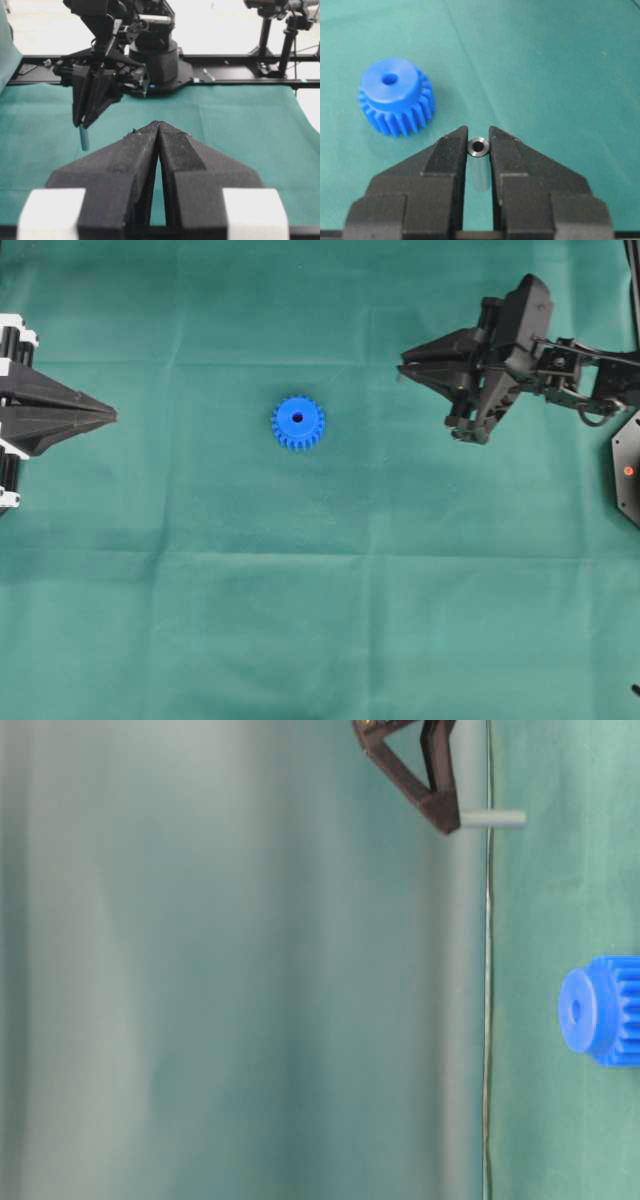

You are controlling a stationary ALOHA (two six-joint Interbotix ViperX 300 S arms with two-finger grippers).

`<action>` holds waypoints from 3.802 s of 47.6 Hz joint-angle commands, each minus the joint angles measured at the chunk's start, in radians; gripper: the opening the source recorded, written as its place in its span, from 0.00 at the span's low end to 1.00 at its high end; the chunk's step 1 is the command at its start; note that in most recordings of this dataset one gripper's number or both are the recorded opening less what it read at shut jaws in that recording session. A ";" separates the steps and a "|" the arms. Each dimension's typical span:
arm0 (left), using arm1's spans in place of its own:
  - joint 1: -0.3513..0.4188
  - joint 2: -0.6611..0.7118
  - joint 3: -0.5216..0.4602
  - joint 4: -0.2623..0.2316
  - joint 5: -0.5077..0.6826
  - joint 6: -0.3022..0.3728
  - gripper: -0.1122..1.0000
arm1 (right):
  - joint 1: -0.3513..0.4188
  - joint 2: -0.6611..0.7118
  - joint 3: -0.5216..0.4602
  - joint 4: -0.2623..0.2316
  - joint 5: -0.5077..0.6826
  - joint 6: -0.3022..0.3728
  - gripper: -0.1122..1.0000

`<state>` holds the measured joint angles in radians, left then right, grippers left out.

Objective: Insert the shaft placed at a random location into the center hole of the small gear at another random location.
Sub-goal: 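Lift the shaft upright and carry it left toward the blue gear, then align the held shaft above the blue gear's center hole, then lower the shaft into the gear's center hole with the right gripper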

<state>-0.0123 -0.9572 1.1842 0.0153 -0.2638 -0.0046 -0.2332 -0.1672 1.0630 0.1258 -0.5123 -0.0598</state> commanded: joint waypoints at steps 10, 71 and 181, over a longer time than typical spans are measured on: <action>0.002 0.008 -0.021 0.002 -0.006 -0.002 0.10 | 0.060 0.100 -0.161 -0.002 0.028 -0.014 0.22; 0.002 0.008 -0.021 0.003 0.000 -0.002 0.10 | 0.137 0.293 -0.402 -0.005 0.080 -0.012 0.22; 0.002 0.011 -0.020 0.002 0.008 0.000 0.10 | 0.138 0.373 -0.417 0.011 0.107 0.005 0.82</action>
<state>-0.0123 -0.9541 1.1842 0.0153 -0.2516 -0.0046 -0.0951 0.2531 0.6535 0.1319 -0.4096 -0.0598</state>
